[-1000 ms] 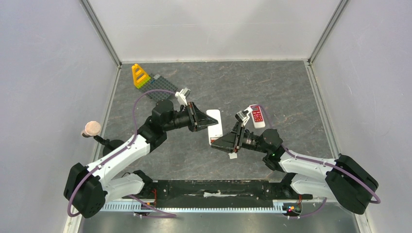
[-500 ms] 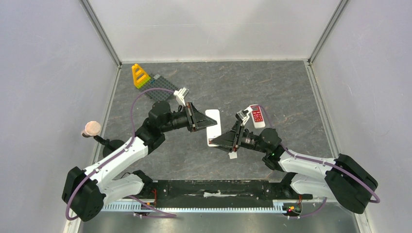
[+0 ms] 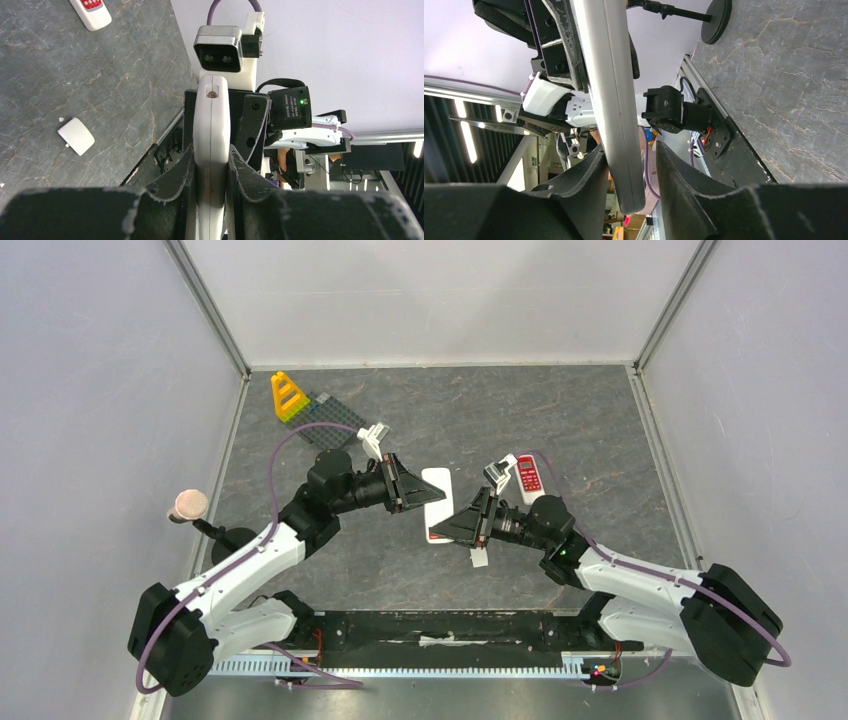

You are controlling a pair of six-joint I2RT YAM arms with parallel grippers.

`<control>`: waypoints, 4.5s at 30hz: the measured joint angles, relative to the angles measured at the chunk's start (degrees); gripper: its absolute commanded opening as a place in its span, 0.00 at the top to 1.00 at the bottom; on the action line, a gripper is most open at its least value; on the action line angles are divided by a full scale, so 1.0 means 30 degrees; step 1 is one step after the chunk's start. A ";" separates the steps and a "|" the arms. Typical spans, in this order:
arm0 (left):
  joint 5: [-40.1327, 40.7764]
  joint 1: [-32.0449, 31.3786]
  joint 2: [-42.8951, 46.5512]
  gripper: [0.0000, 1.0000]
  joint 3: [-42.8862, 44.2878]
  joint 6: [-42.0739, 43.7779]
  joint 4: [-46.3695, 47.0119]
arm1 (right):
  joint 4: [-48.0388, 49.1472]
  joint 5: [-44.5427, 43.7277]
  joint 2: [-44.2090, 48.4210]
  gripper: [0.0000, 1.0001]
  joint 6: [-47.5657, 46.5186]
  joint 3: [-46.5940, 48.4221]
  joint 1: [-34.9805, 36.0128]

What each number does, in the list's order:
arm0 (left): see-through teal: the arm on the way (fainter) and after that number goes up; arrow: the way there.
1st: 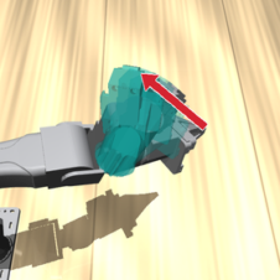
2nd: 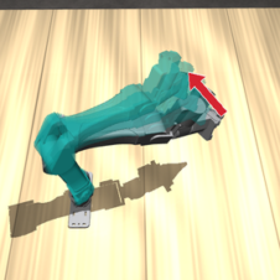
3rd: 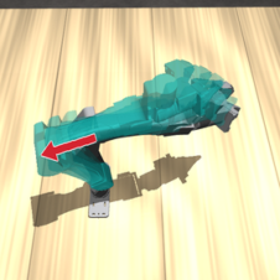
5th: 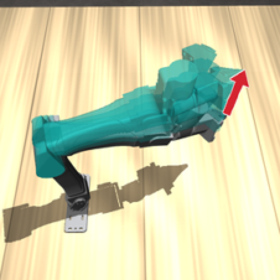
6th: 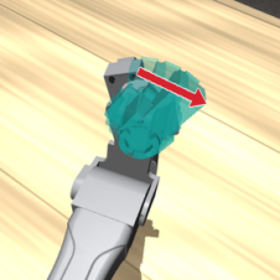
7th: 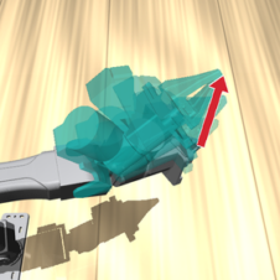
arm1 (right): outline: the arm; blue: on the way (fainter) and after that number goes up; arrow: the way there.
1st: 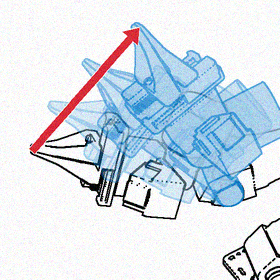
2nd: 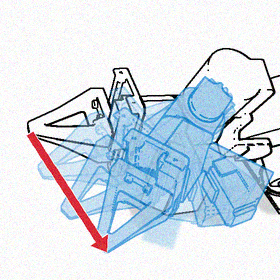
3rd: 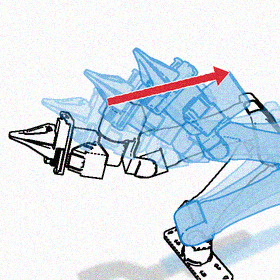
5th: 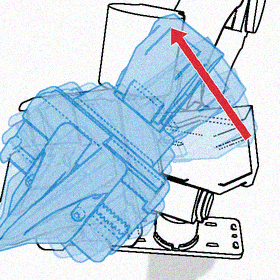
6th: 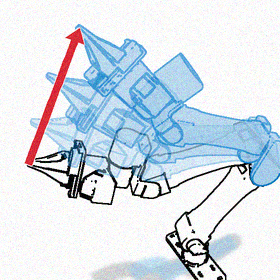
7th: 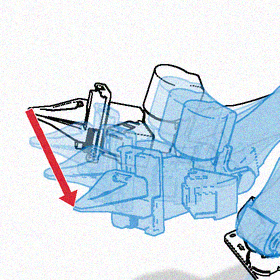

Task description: Load the batteries into the remote control

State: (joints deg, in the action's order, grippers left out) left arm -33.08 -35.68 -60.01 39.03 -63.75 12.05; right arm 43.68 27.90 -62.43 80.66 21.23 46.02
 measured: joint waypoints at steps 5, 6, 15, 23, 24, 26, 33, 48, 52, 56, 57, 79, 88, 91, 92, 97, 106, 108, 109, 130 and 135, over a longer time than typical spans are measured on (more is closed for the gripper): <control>0.0080 -0.0007 -0.0015 0.98 0.0000 0.0000 -0.0182 | -0.0386 -0.0058 0.0240 0.68 -0.0437 0.0080 0.0000; 0.0109 -0.0007 -0.0022 0.98 0.0000 0.0000 -0.0226 | -0.0423 -0.0080 0.0284 0.70 -0.0495 0.0080 0.0000; 0.0197 -0.0007 0.0000 0.98 0.0000 0.0007 -0.0437 | -0.1865 -0.0590 0.0780 0.21 -0.1304 0.0087 0.0000; 0.0954 0.0153 0.0772 0.98 0.0168 0.1472 -0.2579 | -0.4233 -0.1705 0.2317 0.12 -0.2929 0.0634 -0.0044; 0.1137 0.0240 0.0918 0.98 0.0335 0.1858 -0.3220 | -0.4481 -0.1792 0.2368 0.12 -0.3133 0.0787 -0.0051; 0.1778 0.0408 0.1195 0.98 0.0831 0.2667 -0.4779 | -0.5115 -0.1996 0.2433 0.13 -0.3657 0.1129 -0.0080; 0.6929 0.0641 0.3082 0.98 0.3810 0.6841 -1.2386 | -0.8510 -0.3694 0.1501 0.28 -0.7606 0.3031 -0.0182; 1.5905 0.0656 0.8255 0.98 0.3934 0.8510 -1.9431 | -1.7879 -1.3398 -1.1642 0.36 -1.0739 1.4681 0.3308; 1.6852 0.0656 0.8743 0.98 0.3956 0.8561 -1.9788 | -2.0954 -1.6065 -1.5205 0.35 -0.8969 1.9387 0.4532; 1.7121 0.0656 0.8947 0.98 0.3971 0.8612 -2.0028 | -2.3256 -1.7974 -1.7682 0.35 -0.7155 2.2207 0.4874; 1.7165 0.0656 0.8998 0.98 0.3971 0.8626 -2.0072 | -2.3700 -1.8360 -1.8090 0.35 -0.6732 2.2527 0.4874; 1.7704 0.0656 1.0047 0.98 0.4189 0.8801 -2.1813 | -2.6236 -2.3460 -2.3234 0.61 -0.4255 2.7117 0.4874; 1.7522 0.0656 0.9857 0.98 0.4189 0.8808 -2.1821 | -2.6068 -2.3707 -2.3059 0.98 -0.4554 2.6600 0.4881; 1.7216 0.0656 0.9857 0.98 0.4189 0.8816 -2.1733 | -2.5514 -2.3270 -2.2527 1.00 -0.5501 2.5791 0.4874; 1.6983 0.0656 0.9865 0.98 0.4189 0.8859 -2.1668 | -2.5259 -2.3095 -2.2265 1.00 -0.5829 2.5369 0.4867; 1.5657 0.0656 0.9865 0.98 0.4182 0.9114 -2.1223 | -2.2862 -2.1777 -1.9416 1.00 -0.8990 2.0975 0.4823; 1.1766 0.0656 0.9683 0.98 0.4175 0.9653 -2.0145 | -1.9977 -2.0393 -1.0950 1.00 -1.5817 1.4185 0.4102; 1.0637 0.0656 0.9493 0.98 0.4051 0.9741 -1.9489 | -1.8899 -1.9300 -0.8160 1.00 -1.7238 1.2342 0.3490; 0.9879 0.0656 0.9296 0.98 0.3963 0.9777 -1.9059 | -1.8287 -1.8651 -0.6696 1.00 -1.8039 1.1358 0.3155; -0.1311 0.0656 0.0226 0.98 0.0393 0.3942 -0.3934 | -2.3707 -0.7461 0.3235 1.00 -2.8895 1.3865 0.2747; -0.3483 0.0656 -0.2302 0.98 0.0306 0.2535 0.0954 | -2.5398 -0.5646 0.3191 1.00 -2.9696 1.3865 0.2754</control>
State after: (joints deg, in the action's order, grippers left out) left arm -43.53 -33.71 -66.92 39.94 -56.14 14.92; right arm -32.51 10.96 -52.86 -8.43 62.83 54.28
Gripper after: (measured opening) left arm 0.265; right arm 0.023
